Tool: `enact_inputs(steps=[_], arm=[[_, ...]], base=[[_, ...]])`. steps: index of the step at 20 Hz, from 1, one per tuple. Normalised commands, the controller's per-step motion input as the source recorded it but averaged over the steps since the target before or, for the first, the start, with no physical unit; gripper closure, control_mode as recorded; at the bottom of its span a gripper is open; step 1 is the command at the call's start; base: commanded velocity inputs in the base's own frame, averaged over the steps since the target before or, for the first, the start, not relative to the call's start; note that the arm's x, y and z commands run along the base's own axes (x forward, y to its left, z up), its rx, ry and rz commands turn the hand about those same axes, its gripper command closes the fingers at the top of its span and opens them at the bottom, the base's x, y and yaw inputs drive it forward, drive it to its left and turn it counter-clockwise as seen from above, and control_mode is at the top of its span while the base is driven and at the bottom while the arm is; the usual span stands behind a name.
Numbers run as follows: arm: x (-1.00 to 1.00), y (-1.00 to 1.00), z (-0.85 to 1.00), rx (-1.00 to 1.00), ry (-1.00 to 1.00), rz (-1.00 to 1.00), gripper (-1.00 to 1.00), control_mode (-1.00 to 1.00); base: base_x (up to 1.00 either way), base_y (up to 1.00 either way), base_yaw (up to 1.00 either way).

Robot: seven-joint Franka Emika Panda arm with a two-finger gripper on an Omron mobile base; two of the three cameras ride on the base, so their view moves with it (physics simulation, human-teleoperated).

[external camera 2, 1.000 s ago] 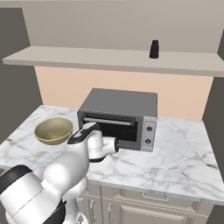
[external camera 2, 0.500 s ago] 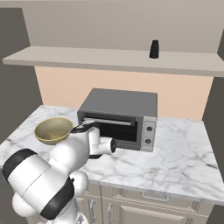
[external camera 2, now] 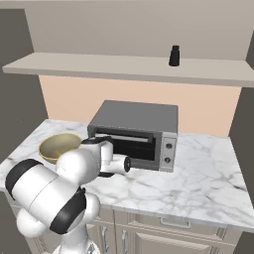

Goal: Retrieve the bottle and the shaker from the cabinet and place them next to the mixing bowl on the counter. Then add garlic from the fridge to the mixing bowl.

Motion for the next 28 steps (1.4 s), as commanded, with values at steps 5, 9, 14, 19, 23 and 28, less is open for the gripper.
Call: enact_inputs(steps=[5, 9, 14, 19, 23, 28], arm=[[0.00, 0.01, 0.00, 0.00, 0.00, 0.00, -1.00, -1.00], [0.00, 0.00, 0.00, 0.00, 0.00, 0.00, -1.00, -1.00], [-0.01, 0.00, 0.00, 0.00, -0.04, 0.00, -1.00, -1.00], [-0.29, 0.01, 0.00, 0.00, -0.11, 0.00, -1.00, -1.00], [-0.18, -0.03, 0.02, 0.00, -0.05, 0.00, -1.00, -1.00], [-0.09, -0.37, 0.40, 0.00, 0.00, -0.04, -1.00, -1.00]], base=[[0.00, 0.00, 0.00], [0.00, 0.00, 0.00], [0.00, 0.00, 0.00], [0.00, 0.00, 0.00], [0.00, 0.00, 0.00], [0.00, 0.00, 0.00]])
